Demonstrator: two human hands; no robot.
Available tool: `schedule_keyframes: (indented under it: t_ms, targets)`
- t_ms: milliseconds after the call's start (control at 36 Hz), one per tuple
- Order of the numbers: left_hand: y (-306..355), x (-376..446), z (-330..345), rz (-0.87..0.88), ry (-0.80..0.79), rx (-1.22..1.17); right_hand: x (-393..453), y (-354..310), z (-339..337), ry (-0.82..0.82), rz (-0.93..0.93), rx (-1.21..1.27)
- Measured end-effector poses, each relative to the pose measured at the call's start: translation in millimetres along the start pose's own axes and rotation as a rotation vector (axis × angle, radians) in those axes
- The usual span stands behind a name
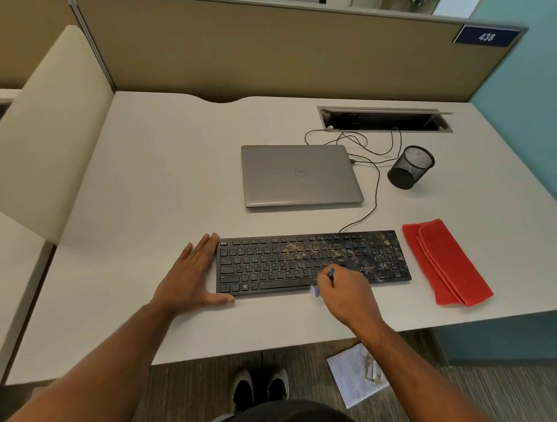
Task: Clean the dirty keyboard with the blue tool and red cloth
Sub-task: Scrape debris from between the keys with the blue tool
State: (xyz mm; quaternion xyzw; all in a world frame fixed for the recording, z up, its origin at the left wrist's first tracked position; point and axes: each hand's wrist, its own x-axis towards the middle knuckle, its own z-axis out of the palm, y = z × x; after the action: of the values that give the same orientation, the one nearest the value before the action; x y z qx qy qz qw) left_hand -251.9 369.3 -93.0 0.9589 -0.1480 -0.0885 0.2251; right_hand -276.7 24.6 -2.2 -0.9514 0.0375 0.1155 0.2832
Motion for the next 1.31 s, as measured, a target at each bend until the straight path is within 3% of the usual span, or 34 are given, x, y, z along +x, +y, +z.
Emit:
schedule_keyframes:
  t_ms: [111,278,417,583,722,833,1000,1306]
  targets:
    - [0.8,0.1,-0.2,-0.004,0.0,0.003,-0.7,1.7,-2.8,0.042,-0.009,0.13]
    - [0.3,0.2,-0.4,-0.001,-0.002,0.004,1.6,2.2,-1.7,-0.084,0.022,0.053]
    - [0.0,-0.4,-0.6,-0.001,0.0,-0.002,-5.3,1.0,-3.8,0.01,-0.013,0.138]
    - [0.6,-0.3,-1.8,-0.002,-0.009,0.005,-4.6,0.8,-0.7,-0.077,0.005,0.05]
    - [1.5,-0.1,-3.0,0.005,-0.022,0.004,-9.2,-1.1,-2.3,-0.014,-0.019,0.069]
    - [5.3,-0.3,-3.9,0.013,-0.01,-0.021,-8.7,-1.5,-1.8,-0.094,-0.016,-0.103]
    - [21.3,2.6,1.1,0.017,0.039,-0.106,3.2,-6.6,-8.8,-0.047,-0.067,0.034]
    - [22.1,3.1,3.2,0.026,0.014,-0.01,54.1,-42.4,-11.4,0.003,-0.085,0.198]
